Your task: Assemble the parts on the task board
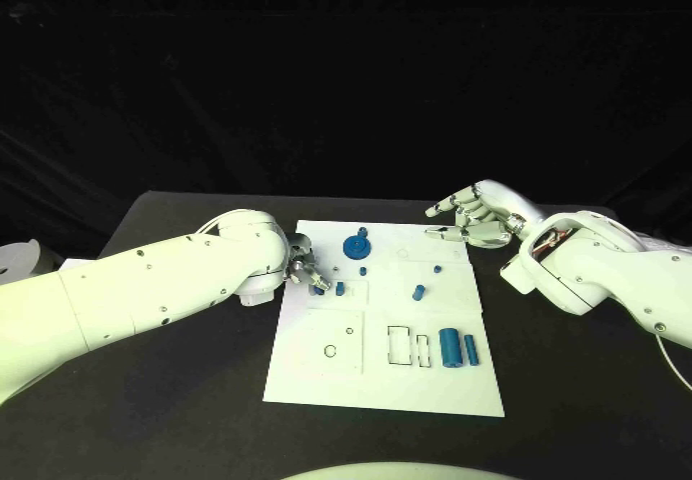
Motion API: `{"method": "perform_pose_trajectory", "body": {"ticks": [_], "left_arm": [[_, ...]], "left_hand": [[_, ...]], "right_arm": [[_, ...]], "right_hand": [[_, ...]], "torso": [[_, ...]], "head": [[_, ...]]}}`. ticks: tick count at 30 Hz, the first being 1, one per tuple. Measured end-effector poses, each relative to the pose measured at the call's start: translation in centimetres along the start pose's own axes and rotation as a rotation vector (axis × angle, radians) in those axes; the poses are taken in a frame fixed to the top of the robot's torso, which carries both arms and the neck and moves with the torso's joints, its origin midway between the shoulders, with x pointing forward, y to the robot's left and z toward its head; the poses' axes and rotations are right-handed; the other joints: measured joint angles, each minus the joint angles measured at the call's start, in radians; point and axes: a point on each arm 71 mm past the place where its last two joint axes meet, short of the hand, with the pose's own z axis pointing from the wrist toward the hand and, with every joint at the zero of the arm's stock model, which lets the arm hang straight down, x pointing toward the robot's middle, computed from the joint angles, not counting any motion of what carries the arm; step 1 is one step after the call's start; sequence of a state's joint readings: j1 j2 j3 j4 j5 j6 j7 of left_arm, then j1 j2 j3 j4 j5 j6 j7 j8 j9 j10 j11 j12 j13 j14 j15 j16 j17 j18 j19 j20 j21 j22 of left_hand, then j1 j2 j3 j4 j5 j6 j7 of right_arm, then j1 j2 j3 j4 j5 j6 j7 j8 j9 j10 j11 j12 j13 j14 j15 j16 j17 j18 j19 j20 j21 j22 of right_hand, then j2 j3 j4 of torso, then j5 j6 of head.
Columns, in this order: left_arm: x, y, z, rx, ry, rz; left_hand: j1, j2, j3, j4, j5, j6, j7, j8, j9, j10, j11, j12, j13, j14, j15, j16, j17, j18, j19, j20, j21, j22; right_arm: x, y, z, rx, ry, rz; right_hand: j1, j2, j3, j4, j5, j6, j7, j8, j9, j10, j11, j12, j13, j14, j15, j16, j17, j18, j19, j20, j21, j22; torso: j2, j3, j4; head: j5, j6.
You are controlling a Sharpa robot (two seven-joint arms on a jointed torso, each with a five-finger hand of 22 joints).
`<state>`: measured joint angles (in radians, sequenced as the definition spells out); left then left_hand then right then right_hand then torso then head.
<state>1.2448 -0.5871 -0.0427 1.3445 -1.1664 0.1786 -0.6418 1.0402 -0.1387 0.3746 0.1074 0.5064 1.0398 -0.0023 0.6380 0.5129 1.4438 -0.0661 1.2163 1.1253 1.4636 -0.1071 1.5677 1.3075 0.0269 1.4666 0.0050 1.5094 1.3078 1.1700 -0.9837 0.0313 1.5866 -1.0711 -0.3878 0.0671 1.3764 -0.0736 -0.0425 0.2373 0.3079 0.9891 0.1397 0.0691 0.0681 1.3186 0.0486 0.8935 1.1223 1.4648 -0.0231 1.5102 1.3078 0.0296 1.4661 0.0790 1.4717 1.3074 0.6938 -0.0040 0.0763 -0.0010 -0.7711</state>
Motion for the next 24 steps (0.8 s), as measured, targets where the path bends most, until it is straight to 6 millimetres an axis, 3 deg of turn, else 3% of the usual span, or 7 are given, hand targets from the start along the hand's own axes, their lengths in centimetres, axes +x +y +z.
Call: {"method": "perform_pose_trajectory", "body": {"ticks": [18, 24], "left_arm": [[-0.04, 0.00, 0.10, -0.006, 0.003, 0.003], [-0.06, -0.27, 0.03, 0.001, 0.007, 0.005]], "left_hand": [[-0.008, -0.008, -0.037, 0.010, 0.000, 0.004, -0.003, 0.000, -0.003, 0.004, -0.004, 0.002, 0.001, 0.000, 0.000, 0.000, 0.000, 0.000, 0.000, 0.000, 0.000, 0.000], [0.034, 0.026, -0.031, -0.005, 0.000, 0.003, -0.003, 0.000, -0.006, 0.004, -0.004, 0.007, 0.004, 0.003, -0.003, 0.000, 0.000, 0.000, 0.000, 0.000, 0.000, 0.000]], "right_arm": [[-0.03, -0.01, -0.04, 0.001, 0.000, 0.000], [-0.03, -0.01, -0.04, 0.001, 0.000, 0.000]], "right_hand": [[0.000, 0.000, 0.000, 0.000, 0.000, 0.000, 0.000, 0.000, 0.000, 0.000, 0.000, 0.000, 0.000, 0.000, 0.000, 0.000, 0.000, 0.000, 0.000, 0.000, 0.000, 0.000], [0.000, 0.000, 0.000, 0.000, 0.000, 0.000, 0.000, 0.000, 0.000, 0.000, 0.000, 0.000, 0.000, 0.000, 0.000, 0.000, 0.000, 0.000, 0.000, 0.000, 0.000, 0.001]], "torso": [[0.000, -0.0006, -0.0003], [0.000, -0.0006, 0.0003]], "head": [[0.000, 0.001], [0.000, 0.001]]}}
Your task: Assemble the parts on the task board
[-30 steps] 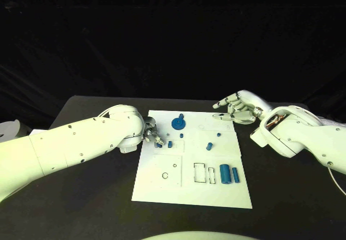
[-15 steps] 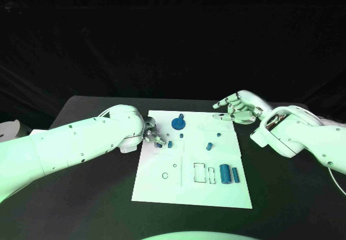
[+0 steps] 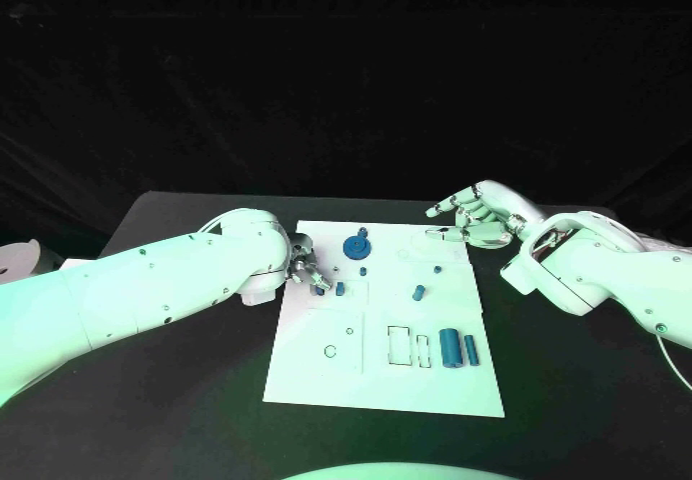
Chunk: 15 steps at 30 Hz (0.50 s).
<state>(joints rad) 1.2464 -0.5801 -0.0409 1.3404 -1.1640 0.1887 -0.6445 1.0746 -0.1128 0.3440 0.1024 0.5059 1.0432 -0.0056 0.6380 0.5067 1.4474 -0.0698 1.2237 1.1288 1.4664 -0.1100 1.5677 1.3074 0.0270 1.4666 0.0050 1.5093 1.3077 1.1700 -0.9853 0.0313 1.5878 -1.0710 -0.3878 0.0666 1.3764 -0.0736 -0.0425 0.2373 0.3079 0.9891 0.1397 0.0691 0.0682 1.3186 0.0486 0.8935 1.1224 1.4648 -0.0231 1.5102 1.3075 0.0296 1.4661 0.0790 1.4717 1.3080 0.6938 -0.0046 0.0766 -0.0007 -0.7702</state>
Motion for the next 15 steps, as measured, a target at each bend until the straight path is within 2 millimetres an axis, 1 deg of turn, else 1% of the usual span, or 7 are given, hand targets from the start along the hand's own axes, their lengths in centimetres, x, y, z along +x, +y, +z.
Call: {"method": "perform_pose_trajectory", "body": {"ticks": [4, 9, 15], "left_arm": [[0.00, -0.16, -0.05, 0.006, 0.003, 0.001], [0.00, -0.25, -0.09, 0.009, 0.007, 0.003], [-0.01, -0.29, -0.11, 0.010, 0.010, 0.005]], "left_hand": [[0.028, 0.011, 0.010, -0.015, -0.005, -0.002, 0.003, 0.000, 0.000, 0.000, 0.000, 0.000, 0.002, 0.001, -0.001, 0.000, 0.000, 0.000, 0.000, 0.000, 0.000, 0.000], [0.048, 0.022, 0.012, -0.017, 0.000, 0.001, 0.004, -0.001, -0.002, 0.000, 0.000, 0.004, 0.004, 0.001, -0.001, 0.000, 0.000, 0.000, 0.000, 0.000, 0.000, 0.000], [0.065, 0.023, 0.012, -0.017, 0.000, 0.002, 0.005, 0.001, -0.004, 0.003, 0.004, 0.004, 0.004, 0.001, -0.001, 0.000, 0.000, 0.000, 0.000, 0.000, 0.000, 0.000]], "right_arm": [[0.01, 0.00, 0.01, 0.000, 0.000, 0.000], [0.02, -0.01, 0.02, 0.001, 0.001, 0.000], [0.03, -0.01, 0.03, 0.001, 0.003, 0.000]], "right_hand": [[0.000, 0.000, 0.000, 0.000, 0.000, 0.000, 0.000, 0.000, 0.000, 0.000, 0.000, 0.000, 0.000, 0.000, 0.000, 0.000, 0.000, 0.000, 0.000, 0.000, 0.000, 0.000], [0.000, 0.000, 0.000, 0.000, 0.000, 0.000, 0.000, 0.000, 0.000, 0.000, 0.000, 0.000, 0.000, 0.000, 0.000, 0.000, 0.000, 0.000, 0.000, 0.000, 0.000, 0.000], [0.000, 0.000, 0.000, 0.000, 0.000, 0.000, 0.000, 0.000, 0.000, 0.000, 0.000, 0.000, 0.000, 0.000, 0.000, 0.000, 0.000, 0.000, 0.000, 0.000, 0.000, 0.000]], "torso": [[0.000, -0.0003, 0.0002], [0.000, -0.0005, 0.0002], [0.000, -0.0004, 0.0001]], "head": [[0.000, -0.001], [0.001, -0.002], [0.002, -0.002]]}}
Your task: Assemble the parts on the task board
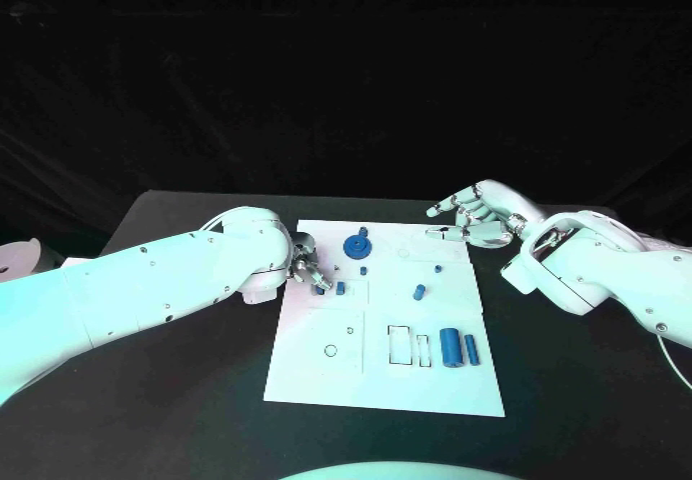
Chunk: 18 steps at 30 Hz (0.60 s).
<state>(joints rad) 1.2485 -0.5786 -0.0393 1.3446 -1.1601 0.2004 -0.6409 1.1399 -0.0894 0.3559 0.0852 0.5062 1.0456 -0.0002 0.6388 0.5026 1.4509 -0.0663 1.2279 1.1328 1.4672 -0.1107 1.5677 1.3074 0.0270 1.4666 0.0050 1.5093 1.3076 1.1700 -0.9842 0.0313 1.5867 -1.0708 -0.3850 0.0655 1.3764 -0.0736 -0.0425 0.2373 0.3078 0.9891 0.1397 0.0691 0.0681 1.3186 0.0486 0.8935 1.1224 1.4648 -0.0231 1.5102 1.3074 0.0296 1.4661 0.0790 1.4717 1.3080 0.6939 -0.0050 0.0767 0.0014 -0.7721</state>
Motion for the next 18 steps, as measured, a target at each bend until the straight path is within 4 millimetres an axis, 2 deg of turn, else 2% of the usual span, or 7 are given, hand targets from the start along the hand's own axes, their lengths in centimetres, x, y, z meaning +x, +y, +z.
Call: {"method": "perform_pose_trajectory", "body": {"ticks": [18], "left_arm": [[-0.07, 0.01, 0.02, 0.001, 0.005, 0.004]], "left_hand": [[0.001, 0.001, 0.002, 0.002, -0.012, 0.000, 0.001, -0.001, -0.003, 0.000, 0.000, 0.000, 0.000, 0.000, 0.000, 0.000, 0.000, 0.000, 0.000, 0.000, 0.000, 0.000]], "right_arm": [[0.08, 0.05, 0.06, -0.001, 0.004, 0.001]], "right_hand": [[0.000, 0.000, -0.003, -0.003, 0.004, 0.000, 0.000, 0.000, 0.000, 0.000, 0.000, 0.000, -0.001, 0.000, 0.000, 0.000, 0.001, 0.000, 0.000, 0.000, 0.000, 0.000]], "torso": [[0.000, -0.0003, 0.0001]], "head": [[0.000, -0.003]]}}
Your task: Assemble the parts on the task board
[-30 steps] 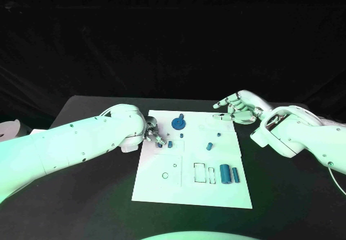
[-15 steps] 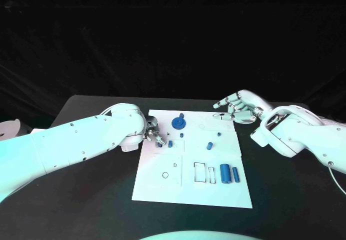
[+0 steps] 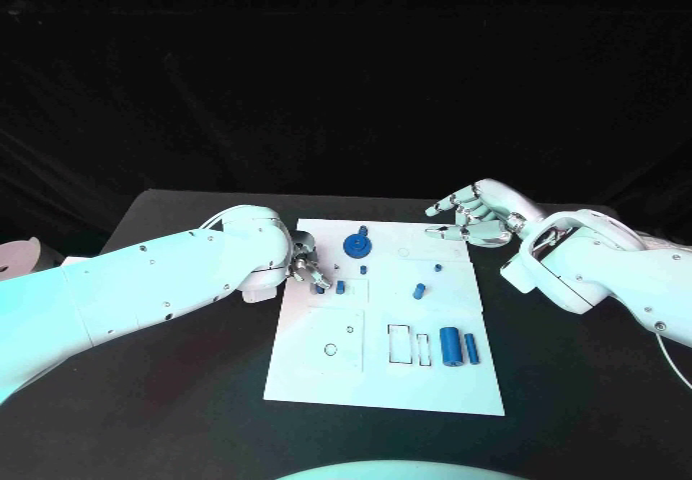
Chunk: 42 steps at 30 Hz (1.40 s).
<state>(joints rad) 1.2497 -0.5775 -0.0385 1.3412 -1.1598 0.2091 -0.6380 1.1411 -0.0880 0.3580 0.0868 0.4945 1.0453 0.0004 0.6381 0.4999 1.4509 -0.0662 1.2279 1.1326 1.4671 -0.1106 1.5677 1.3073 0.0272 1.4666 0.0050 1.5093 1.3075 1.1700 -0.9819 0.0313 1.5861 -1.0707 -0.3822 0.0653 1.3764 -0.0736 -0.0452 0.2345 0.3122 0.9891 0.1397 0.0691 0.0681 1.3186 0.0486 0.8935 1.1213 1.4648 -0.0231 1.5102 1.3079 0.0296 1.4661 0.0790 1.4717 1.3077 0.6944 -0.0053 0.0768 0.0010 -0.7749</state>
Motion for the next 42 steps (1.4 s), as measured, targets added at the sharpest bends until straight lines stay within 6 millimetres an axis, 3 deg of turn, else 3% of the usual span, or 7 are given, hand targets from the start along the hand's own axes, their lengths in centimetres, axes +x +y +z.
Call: {"method": "perform_pose_trajectory", "body": {"ticks": [3, 7, 10, 15, 20, 33, 42], "left_arm": [[-0.02, -0.01, 0.02, 0.000, 0.001, 0.001], [-0.09, 0.05, 0.05, -0.002, 0.002, 0.002], [-0.12, 0.07, 0.07, -0.003, 0.004, 0.003], [-0.14, 0.17, 0.12, -0.006, 0.008, 0.006], [-0.18, 0.47, 0.19, -0.015, 0.015, 0.011], [-0.18, 0.70, 0.25, -0.026, 0.028, 0.022], [-0.01, 0.69, 0.31, -0.027, 0.029, 0.021]], "left_hand": [[0.002, 0.002, 0.001, 0.001, -0.014, 0.000, 0.000, 0.000, 0.000, 0.000, 0.000, 0.000, 0.000, 0.000, 0.000, 0.000, 0.000, 0.000, 0.000, 0.000, 0.000, 0.000], [0.007, 0.007, 0.002, 0.001, -0.079, -0.002, 0.002, 0.001, 0.000, 0.000, 0.000, 0.000, -0.002, 0.000, 0.000, 0.000, 0.000, 0.000, 0.000, 0.000, 0.000, 0.000], [0.006, 0.006, 0.002, 0.001, -0.093, -0.002, 0.002, 0.004, -0.001, 0.000, 0.000, 0.000, -0.002, 0.000, 0.000, 0.000, 0.000, 0.000, 0.000, 0.000, 0.000, 0.000], [-0.029, -0.013, 0.002, 0.000, -0.092, 0.002, -0.002, 0.006, -0.002, 0.000, 0.000, 0.004, -0.002, 0.000, 0.000, 0.000, 0.000, 0.000, 0.000, 0.000, 0.000, 0.000], [-0.060, -0.027, -0.045, 0.030, -0.097, 0.014, -0.015, 0.014, -0.004, 0.000, 0.000, 0.007, 0.000, 0.000, 0.000, 0.000, 0.000, 0.000, 0.000, 0.000, 0.008, 0.000], [-0.085, -0.020, -0.106, 0.078, -0.096, 0.012, -0.013, 0.012, -0.006, 0.000, 0.000, 0.012, 0.001, 0.000, 0.000, 0.000, 0.001, 0.001, 0.000, 0.000, 0.008, 0.000], [-0.102, -0.012, -0.162, 0.119, -0.116, 0.013, -0.013, 0.020, -0.006, 0.004, -0.004, 0.018, 0.005, 0.000, 0.000, 0.000, 0.001, 0.001, 0.000, 0.000, 0.008, 0.000]], "right_arm": [[0.01, 0.01, 0.00, 0.000, 0.000, 0.000], [0.03, 0.04, 0.00, -0.001, 0.001, 0.001], [0.03, 0.06, -0.01, -0.001, 0.001, 0.001], [0.03, 0.07, -0.02, -0.002, 0.001, 0.001], [0.04, 0.10, -0.03, -0.002, 0.002, 0.001], [0.07, 0.16, -0.05, -0.004, 0.002, 0.002], [0.07, 0.14, -0.04, -0.003, 0.003, 0.002]], "right_hand": [[0.000, 0.000, 0.000, 0.000, 0.000, 0.000, 0.000, 0.000, 0.000, 0.000, 0.000, 0.000, 0.000, 0.000, 0.000, 0.000, 0.000, 0.000, 0.000, 0.000, 0.000, 0.000], [0.000, 0.000, 0.000, 0.000, 0.000, 0.000, 0.000, 0.000, 0.000, 0.000, 0.000, 0.000, 0.000, 0.000, 0.000, 0.000, 0.000, 0.000, 0.000, 0.000, 0.000, 0.000], [-0.004, 0.004, -0.003, 0.003, 0.000, 0.000, 0.000, 0.000, 0.000, 0.000, 0.000, 0.000, 0.000, 0.000, 0.000, 0.000, 0.000, 0.000, 0.000, 0.000, 0.000, 0.000], [-0.004, 0.004, -0.003, 0.003, 0.000, 0.000, 0.000, 0.000, 0.000, 0.000, 0.000, 0.000, 0.000, 0.000, 0.000, 0.000, 0.000, 0.000, 0.000, 0.000, 0.000, 0.000], [-0.004, 0.004, -0.007, 0.007, 0.000, 0.000, 0.000, 0.000, 0.000, 0.000, 0.000, 0.000, 0.000, 0.000, 0.000, 0.000, 0.000, 0.000, 0.000, 0.000, 0.000, 0.000], [-0.009, 0.009, -0.010, 0.010, 0.000, 0.000, 0.000, 0.000, 0.000, 0.000, 0.000, 0.000, 0.000, 0.000, 0.000, 0.000, 0.000, 0.000, 0.000, 0.000, 0.000, 0.000], [-0.009, 0.009, -0.010, 0.010, 0.000, 0.000, 0.000, 0.000, 0.000, 0.000, 0.000, 0.000, 0.000, 0.000, 0.000, 0.000, 0.000, 0.000, 0.000, 0.000, 0.000, 0.000]], "torso": [[0.000, 0.0002, 0.0001], [0.000, 0.0006, 0.0004], [0.000, 0.0007, 0.0002], [-0.001, 0.0008, -0.0002], [-0.001, 0.0009, -0.0005], [0.000, 0.0006, -0.0002], [0.000, 0.0004, 0.0000]], "head": [[0.000, 0.000], [0.001, -0.001], [0.002, -0.001], [0.002, -0.001], [0.001, 0.000], [-0.001, 0.000], [-0.001, 0.002]]}}
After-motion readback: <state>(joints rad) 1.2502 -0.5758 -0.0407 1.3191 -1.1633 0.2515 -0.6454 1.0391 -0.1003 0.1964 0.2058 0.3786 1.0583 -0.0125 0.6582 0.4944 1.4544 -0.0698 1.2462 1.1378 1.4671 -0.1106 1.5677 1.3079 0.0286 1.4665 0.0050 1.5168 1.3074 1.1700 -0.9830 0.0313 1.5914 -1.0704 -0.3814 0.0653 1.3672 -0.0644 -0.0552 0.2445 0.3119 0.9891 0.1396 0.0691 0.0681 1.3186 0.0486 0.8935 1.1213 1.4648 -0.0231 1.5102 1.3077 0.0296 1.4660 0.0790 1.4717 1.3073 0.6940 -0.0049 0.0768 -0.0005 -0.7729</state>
